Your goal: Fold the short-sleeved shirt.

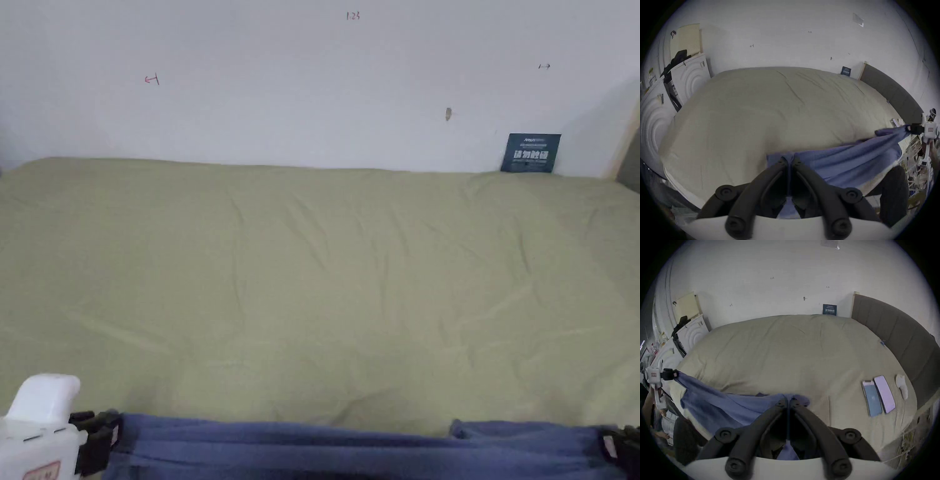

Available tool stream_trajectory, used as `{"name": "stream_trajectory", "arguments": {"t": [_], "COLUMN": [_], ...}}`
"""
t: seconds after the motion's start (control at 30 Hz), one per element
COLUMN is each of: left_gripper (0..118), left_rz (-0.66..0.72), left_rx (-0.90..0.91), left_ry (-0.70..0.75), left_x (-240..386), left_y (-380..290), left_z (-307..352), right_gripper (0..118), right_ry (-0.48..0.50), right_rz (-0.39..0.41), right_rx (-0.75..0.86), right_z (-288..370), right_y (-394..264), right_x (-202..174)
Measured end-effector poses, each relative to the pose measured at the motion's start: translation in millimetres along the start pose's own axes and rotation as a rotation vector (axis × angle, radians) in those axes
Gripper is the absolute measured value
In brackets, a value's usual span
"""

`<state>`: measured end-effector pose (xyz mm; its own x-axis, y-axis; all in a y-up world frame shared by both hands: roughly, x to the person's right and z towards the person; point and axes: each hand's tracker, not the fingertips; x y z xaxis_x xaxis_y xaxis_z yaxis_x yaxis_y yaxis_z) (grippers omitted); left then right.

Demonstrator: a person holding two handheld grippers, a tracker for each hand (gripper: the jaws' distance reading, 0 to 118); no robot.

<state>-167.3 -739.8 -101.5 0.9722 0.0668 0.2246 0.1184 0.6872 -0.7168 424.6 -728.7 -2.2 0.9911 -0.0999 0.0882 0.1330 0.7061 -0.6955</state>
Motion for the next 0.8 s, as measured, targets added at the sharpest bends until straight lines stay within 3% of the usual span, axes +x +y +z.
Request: {"name": "stream_trajectory", "arguments": {"t": [0.17,0.37,0.4,0.43,0.5,0.53,0.6,0.67,0.7,0.73,0.77,0.8], "left_gripper": [5,6,17,42,112,114,114,112,104,84,49,2], "left_rz": [0.028,0.097,0.100,0.098,0.079,0.082,0.104,0.126,0.136,0.140,0.148,0.148], "left_rx": [-0.059,-0.098,-0.097,-0.104,-0.097,-0.071,-0.049,-0.014,-0.002,0.010,0.033,0.060], "left_ry": [-0.029,-0.038,-0.039,-0.045,-0.018,-0.014,-0.014,0.006,0.018,0.023,0.038,0.045], "left_x": [-5,-12,-12,-12,-9,-21,-22,-12,-11,-9,-8,-3], "left_y": [-44,-56,-55,-52,-47,-47,-34,-24,-19,-15,-10,-9], "left_z": [-2,-15,-14,-13,-9,-15,-7,4,7,10,13,17], "right_gripper": [2,2,9,32,113,116,108,109,105,92,65,15], "right_ry": [-0.009,-0.024,-0.024,-0.030,-0.107,-0.081,-0.082,-0.078,-0.081,-0.074,-0.057,-0.048], "right_rz": [0.003,0.010,0.011,0.003,-0.022,-0.022,-0.031,-0.017,-0.013,-0.008,0.001,0.011], "right_rx": [-0.065,-0.102,-0.106,-0.113,-0.059,-0.064,-0.012,0.026,0.046,0.068,0.109,0.146], "right_z": [4,-7,-8,-7,-6,-5,3,8,16,20,26,30], "right_y": [-51,-69,-68,-67,-65,-63,-20,9,-3,7,19,30], "right_x": [-6,-14,-13,-12,-21,-24,-29,-47,-51,-62,-74,-87]}}
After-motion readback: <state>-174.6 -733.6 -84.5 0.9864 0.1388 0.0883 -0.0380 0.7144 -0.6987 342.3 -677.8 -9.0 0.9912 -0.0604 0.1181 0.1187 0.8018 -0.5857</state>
